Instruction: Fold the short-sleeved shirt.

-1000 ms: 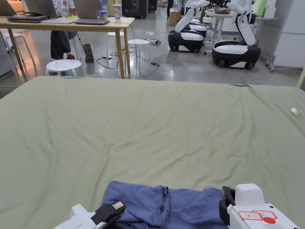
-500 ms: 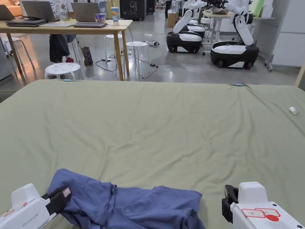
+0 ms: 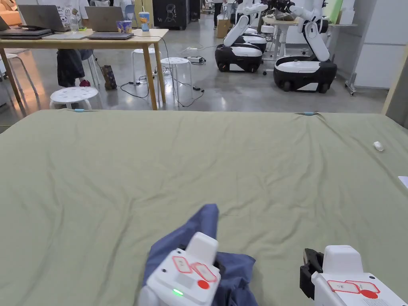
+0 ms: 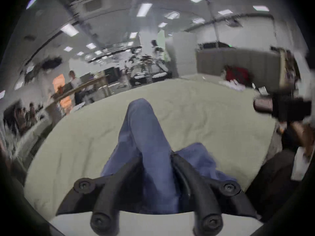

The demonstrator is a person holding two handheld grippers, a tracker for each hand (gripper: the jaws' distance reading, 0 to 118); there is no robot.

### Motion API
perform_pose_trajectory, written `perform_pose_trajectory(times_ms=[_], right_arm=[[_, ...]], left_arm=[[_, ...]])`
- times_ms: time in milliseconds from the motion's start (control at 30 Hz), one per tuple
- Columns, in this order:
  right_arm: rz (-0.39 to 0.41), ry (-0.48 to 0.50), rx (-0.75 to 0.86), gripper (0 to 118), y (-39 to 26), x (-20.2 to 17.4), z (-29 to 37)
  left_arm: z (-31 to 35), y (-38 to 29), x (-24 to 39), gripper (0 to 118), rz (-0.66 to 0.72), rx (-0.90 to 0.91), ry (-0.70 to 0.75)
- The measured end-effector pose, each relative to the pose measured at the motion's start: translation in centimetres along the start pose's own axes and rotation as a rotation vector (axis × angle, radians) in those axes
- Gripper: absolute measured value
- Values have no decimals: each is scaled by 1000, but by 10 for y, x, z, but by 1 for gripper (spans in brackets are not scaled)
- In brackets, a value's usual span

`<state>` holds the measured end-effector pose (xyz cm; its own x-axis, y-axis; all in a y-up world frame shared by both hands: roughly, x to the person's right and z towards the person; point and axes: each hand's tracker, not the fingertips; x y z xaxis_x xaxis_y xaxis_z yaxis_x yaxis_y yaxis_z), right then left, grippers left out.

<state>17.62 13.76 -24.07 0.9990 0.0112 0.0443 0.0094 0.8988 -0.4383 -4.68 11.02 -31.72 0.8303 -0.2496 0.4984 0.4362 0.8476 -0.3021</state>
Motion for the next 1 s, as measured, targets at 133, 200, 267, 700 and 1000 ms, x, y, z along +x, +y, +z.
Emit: perform_pose_trajectory(times_ms=[133,200,267,700,1000], right_arm=[[-12,1,1,0,-2,6,4],[-16,0,3,0,-2,9,6],[-19,0,4,0,-2,10,5],[-12,37,-16,0,1,0,-3],[4,45,-34,0,1,-4,-7]], left_arm=[[-4,-8,34,14,-128,-52,-3],[-7,-14,34,16,-132,-73,-5],[0,-11,28,33,-117,-73,-37],[19,-10,-81,81,696,39,-229],[-16,-48,-48,0,947,-63,-443]])
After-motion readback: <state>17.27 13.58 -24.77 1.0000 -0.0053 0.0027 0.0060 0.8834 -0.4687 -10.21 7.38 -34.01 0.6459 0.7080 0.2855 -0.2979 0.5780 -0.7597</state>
